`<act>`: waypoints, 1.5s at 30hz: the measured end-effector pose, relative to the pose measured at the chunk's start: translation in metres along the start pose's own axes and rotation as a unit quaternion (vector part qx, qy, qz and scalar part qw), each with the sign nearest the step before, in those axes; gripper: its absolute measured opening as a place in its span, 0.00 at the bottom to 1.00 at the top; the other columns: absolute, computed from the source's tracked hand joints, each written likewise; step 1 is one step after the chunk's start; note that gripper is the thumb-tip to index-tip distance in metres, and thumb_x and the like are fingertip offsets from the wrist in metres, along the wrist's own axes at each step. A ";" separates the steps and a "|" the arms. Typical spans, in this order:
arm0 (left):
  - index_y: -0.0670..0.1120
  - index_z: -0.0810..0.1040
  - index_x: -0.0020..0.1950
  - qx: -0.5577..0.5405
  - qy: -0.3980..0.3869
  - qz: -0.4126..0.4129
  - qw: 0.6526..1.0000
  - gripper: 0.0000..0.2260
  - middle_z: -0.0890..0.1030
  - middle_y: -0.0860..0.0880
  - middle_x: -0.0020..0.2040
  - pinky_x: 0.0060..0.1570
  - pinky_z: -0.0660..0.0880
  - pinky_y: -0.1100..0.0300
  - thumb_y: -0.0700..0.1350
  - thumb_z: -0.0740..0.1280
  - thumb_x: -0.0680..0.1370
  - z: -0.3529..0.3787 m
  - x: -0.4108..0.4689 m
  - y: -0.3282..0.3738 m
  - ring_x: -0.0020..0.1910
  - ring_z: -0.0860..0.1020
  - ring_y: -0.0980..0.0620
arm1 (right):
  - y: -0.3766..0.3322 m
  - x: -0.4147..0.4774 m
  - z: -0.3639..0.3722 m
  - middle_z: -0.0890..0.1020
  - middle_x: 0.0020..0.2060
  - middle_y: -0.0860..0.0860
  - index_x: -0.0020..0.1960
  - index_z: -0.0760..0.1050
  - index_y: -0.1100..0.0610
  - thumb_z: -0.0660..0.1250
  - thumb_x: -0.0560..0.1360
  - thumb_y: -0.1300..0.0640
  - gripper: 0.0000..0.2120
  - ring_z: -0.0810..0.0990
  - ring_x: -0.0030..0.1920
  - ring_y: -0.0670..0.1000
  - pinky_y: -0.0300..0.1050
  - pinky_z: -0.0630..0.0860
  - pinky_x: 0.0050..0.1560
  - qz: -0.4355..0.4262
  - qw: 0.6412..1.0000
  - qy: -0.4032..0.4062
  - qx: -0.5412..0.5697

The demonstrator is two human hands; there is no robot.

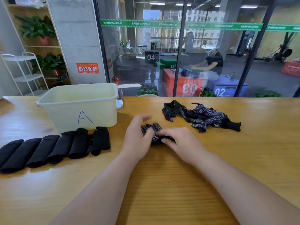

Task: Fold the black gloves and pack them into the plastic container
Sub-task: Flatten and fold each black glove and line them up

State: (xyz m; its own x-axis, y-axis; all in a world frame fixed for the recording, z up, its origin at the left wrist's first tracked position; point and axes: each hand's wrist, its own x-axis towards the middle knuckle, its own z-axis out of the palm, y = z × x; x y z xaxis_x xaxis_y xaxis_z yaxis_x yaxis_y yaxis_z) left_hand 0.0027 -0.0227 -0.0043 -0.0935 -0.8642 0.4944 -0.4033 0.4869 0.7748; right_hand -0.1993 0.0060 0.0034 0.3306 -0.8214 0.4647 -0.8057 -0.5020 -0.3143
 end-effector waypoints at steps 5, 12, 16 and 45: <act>0.58 0.79 0.69 0.042 -0.146 0.028 0.988 0.20 0.84 0.63 0.57 0.63 0.77 0.60 0.48 0.74 0.77 0.006 -0.010 -0.001 0.59 0.81 0.64 | 0.005 -0.015 0.018 0.86 0.56 0.39 0.64 0.83 0.44 0.74 0.79 0.58 0.16 0.83 0.57 0.40 0.44 0.80 0.60 0.059 0.995 0.049 0.066; 0.57 0.84 0.62 0.129 -0.149 0.044 0.979 0.09 0.83 0.61 0.51 0.56 0.75 0.65 0.48 0.72 0.82 0.003 -0.007 -0.010 0.54 0.80 0.61 | 0.013 -0.012 0.025 0.80 0.54 0.35 0.62 0.79 0.41 0.78 0.74 0.46 0.18 0.75 0.59 0.43 0.48 0.77 0.57 0.106 0.993 0.057 0.001; 0.59 0.82 0.55 0.052 -0.150 -0.019 0.987 0.05 0.84 0.58 0.48 0.53 0.80 0.56 0.48 0.70 0.83 -0.004 -0.003 -0.013 0.49 0.82 0.57 | 0.020 -0.007 0.027 0.79 0.53 0.37 0.55 0.82 0.40 0.74 0.76 0.43 0.09 0.74 0.57 0.46 0.49 0.76 0.49 0.157 0.982 0.082 -0.065; 0.50 0.87 0.54 0.001 -0.141 -0.054 0.989 0.14 0.88 0.56 0.53 0.65 0.77 0.55 0.45 0.61 0.87 -0.020 -0.003 -0.009 0.58 0.82 0.59 | 0.043 -0.026 -0.002 0.81 0.57 0.35 0.57 0.84 0.40 0.68 0.81 0.58 0.14 0.76 0.60 0.44 0.49 0.77 0.59 0.133 0.989 0.061 -0.016</act>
State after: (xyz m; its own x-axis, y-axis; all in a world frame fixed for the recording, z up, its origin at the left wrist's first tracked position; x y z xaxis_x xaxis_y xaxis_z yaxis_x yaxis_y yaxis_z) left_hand 0.0251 -0.0221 -0.0046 -0.3008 -0.9118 0.2796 -0.4256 0.3907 0.8163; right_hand -0.2436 0.0061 -0.0209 0.0440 -0.8836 0.4661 -0.8725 -0.2613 -0.4129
